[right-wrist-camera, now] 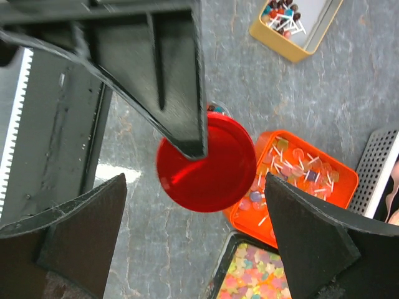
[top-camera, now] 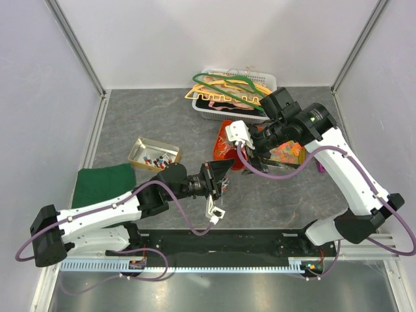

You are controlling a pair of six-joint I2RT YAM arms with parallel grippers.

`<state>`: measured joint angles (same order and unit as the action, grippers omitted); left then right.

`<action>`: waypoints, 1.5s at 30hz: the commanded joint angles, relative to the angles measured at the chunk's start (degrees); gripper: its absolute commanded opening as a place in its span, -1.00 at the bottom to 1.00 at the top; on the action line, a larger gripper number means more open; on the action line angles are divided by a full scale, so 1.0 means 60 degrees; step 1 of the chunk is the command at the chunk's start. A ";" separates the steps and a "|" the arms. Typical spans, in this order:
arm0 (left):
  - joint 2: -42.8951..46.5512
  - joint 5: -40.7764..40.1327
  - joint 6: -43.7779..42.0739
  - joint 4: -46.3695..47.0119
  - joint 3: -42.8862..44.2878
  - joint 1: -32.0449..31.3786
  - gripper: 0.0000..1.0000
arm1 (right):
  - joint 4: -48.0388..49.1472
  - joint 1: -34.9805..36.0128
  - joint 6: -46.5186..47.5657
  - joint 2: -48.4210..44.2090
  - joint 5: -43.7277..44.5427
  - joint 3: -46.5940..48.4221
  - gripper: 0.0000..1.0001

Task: Pack the candies
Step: Pick up the bottle lid at the center of the board.

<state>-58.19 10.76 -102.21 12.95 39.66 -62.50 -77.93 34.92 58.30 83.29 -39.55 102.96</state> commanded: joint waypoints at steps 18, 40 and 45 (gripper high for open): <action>-0.0452 0.0008 0.0131 0.0698 0.0568 -0.0321 -0.96 | 0.0125 0.0054 -0.0326 -0.0463 -0.0367 -0.0519 0.96; -0.0599 -0.0271 0.0556 0.0566 0.0963 -0.0452 -0.96 | 0.1094 0.0040 -0.0913 -0.0800 -0.0176 -0.1002 0.80; -0.0540 -0.0285 0.0483 0.0435 0.0803 -0.0452 -0.96 | 0.1255 0.0054 -0.1031 -0.0946 -0.0030 -0.0886 0.80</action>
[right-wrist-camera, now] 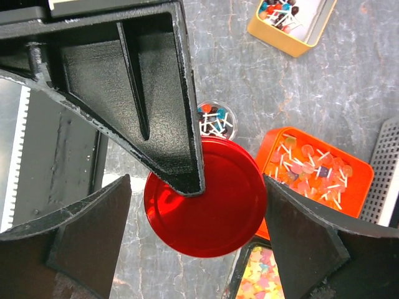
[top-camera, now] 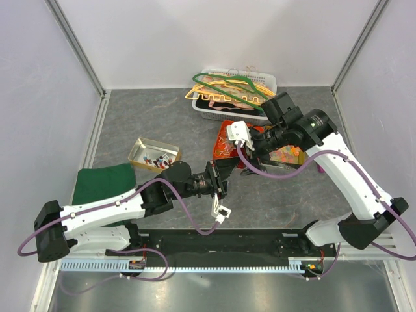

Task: Pack the candies
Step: Pick up the bottle lid at the center of the board.

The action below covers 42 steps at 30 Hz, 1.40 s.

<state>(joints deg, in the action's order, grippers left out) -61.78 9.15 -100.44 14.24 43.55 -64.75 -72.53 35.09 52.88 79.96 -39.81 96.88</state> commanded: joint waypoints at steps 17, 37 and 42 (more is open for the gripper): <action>0.0189 -0.0045 0.0085 0.0088 -0.0095 -0.0077 -0.96 | 0.0472 0.0011 -0.0171 -0.0554 0.0161 0.0084 0.67; 0.0130 -0.0468 0.0349 -0.0117 0.0240 -0.0077 -0.24 | 0.0487 0.0011 -0.0186 -0.0539 0.0073 -0.0063 -0.58; 0.0174 -0.1128 0.0641 -0.0469 0.0651 -0.0063 0.18 | 0.0735 0.0011 -0.0434 -0.0744 0.0219 -0.0340 -0.75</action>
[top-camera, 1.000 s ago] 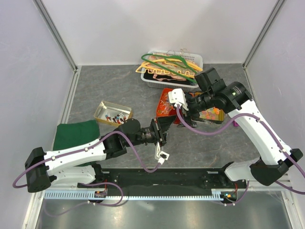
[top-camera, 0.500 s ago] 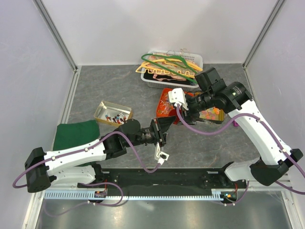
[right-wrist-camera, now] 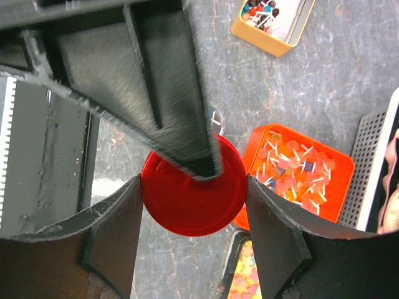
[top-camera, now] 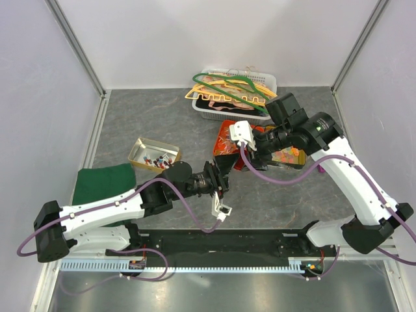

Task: Pack the candies
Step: Pick up the bottle lid at the center of the board.

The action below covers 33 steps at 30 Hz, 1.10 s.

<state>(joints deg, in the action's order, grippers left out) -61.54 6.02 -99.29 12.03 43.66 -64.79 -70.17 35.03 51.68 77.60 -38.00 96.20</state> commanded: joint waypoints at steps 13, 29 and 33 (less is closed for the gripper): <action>0.1818 -0.2612 0.3023 -0.4564 0.1568 0.1408 0.57 | 0.3915 -0.0285 -0.2679 -0.1596 0.2669 -0.2205 -0.88; 0.1790 -0.0377 1.0761 -1.0250 0.1526 0.5100 0.68 | 0.4635 -0.0695 -0.3721 -0.1332 0.3360 -0.2308 -0.88; 0.2754 0.1801 1.0820 -0.9552 0.1120 0.5247 0.80 | 0.4561 -0.0842 -0.3750 -0.1391 0.3213 -0.2308 -0.88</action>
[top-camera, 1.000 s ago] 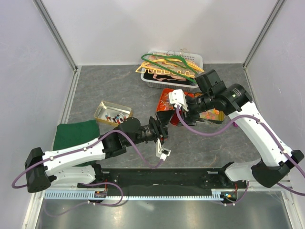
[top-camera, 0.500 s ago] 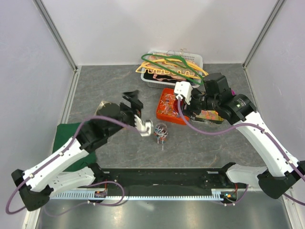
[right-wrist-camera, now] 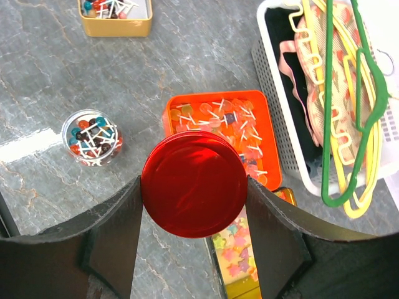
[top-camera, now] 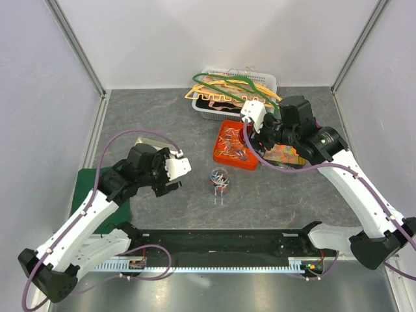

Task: Pack the candies
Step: Pick up the bottle lid at the center of the board.

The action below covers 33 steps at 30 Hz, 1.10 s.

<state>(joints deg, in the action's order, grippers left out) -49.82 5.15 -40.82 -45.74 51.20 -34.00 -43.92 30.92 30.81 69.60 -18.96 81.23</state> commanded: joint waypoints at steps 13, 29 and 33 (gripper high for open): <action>0.0822 0.1882 0.2538 -0.0035 -0.0408 0.0144 0.85 | 0.0114 -0.0640 -0.0418 0.0234 -0.0634 0.0303 -0.88; -0.0558 0.5572 0.3199 0.6456 -0.3680 0.0290 0.93 | 0.0011 -0.1256 -0.0798 0.0147 -0.1760 0.0466 -0.87; -0.0909 0.5893 0.2470 0.7518 -0.4138 0.0291 0.94 | 0.0157 -0.1242 -0.0843 0.0614 -0.2055 0.0304 -0.88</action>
<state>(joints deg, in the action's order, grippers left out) -54.61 34.09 -24.03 -16.51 27.81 -32.49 -44.29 23.51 27.09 70.91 -27.51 81.91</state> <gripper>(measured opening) 0.964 0.684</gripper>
